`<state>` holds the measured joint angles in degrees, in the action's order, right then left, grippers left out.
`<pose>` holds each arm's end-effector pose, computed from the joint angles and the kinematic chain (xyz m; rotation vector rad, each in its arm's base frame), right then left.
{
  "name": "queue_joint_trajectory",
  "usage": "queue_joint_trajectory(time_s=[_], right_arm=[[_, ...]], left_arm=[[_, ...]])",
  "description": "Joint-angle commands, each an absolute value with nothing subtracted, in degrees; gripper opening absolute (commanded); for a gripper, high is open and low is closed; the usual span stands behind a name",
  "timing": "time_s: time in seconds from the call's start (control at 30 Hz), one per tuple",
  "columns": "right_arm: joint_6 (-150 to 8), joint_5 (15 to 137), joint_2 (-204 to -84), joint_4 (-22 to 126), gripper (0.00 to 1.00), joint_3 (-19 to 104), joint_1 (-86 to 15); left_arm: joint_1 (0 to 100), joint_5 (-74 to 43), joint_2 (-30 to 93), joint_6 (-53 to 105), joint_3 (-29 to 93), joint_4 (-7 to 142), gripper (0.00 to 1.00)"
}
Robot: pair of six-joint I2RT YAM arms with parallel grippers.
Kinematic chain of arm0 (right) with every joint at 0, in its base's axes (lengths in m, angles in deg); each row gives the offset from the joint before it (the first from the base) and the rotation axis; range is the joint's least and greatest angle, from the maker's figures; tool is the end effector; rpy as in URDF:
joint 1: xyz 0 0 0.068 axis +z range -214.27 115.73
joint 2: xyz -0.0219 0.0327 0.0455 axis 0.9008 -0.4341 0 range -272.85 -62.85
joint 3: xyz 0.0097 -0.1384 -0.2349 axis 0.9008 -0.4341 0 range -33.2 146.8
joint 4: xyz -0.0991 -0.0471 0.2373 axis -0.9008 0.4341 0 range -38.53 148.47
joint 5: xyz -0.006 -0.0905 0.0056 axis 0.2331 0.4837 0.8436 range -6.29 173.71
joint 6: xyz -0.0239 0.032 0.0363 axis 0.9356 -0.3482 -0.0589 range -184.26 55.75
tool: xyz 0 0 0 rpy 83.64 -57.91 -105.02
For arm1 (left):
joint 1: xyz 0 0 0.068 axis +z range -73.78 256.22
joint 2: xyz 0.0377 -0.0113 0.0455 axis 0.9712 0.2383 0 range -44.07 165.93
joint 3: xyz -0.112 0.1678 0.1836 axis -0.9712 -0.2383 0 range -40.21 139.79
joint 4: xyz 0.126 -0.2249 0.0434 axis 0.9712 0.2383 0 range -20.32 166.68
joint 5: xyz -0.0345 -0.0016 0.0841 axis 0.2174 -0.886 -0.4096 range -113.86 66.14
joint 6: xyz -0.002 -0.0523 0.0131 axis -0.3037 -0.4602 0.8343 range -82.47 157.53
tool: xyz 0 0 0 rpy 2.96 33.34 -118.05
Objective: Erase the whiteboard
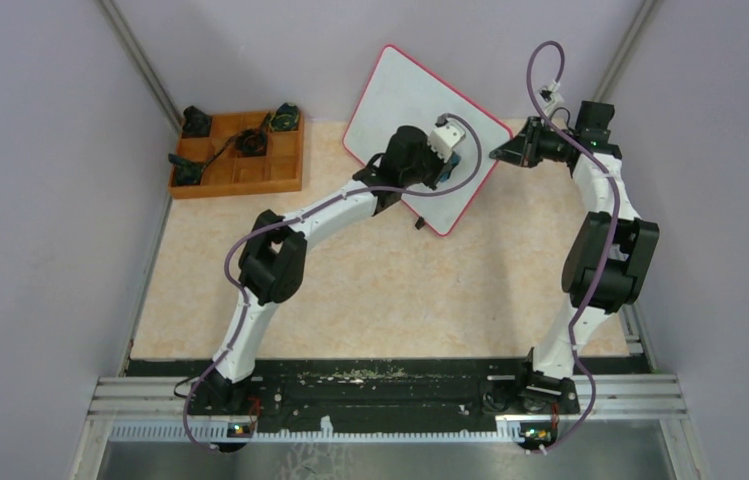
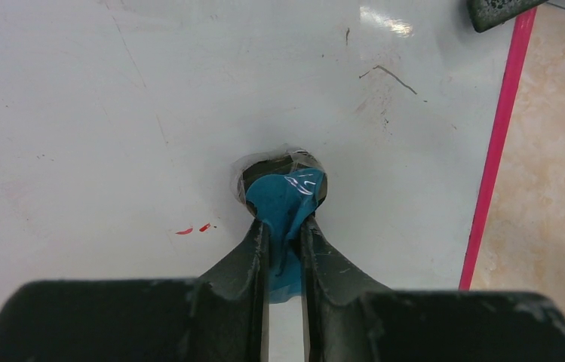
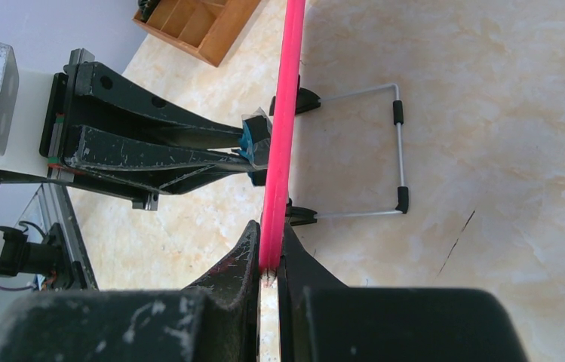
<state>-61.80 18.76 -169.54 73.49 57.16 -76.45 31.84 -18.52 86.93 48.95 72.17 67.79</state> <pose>0.4150 -0.0565 0.2997 -0.4216 1.9408 1.0811 0.3903 -0.3865 0.2599 0.9415 1.6384 -0.4830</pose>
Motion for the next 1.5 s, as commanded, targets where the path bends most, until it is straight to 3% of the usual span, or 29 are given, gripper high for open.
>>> queue_joint_trajectory(time_s=[0.0,0.33,0.7,1.47], right_arm=[[-59.1,12.5,-165.7,71.7,0.00,57.7,-73.6],[-58.9,12.5,-166.0,71.6,0.00,57.7,-73.6],[-59.2,12.4,-166.1,71.3,0.00,57.8,-73.6],[-59.3,12.3,-166.5,70.9,0.00,57.3,-73.5]], left_arm=[[29.5,-13.2,89.4,48.0,68.4,71.4,0.00],[40.8,-14.7,86.4,50.9,58.8,67.4,0.00],[48.9,-15.9,86.2,51.4,61.1,67.0,0.00],[41.0,-11.4,88.3,46.8,75.1,71.2,0.00]])
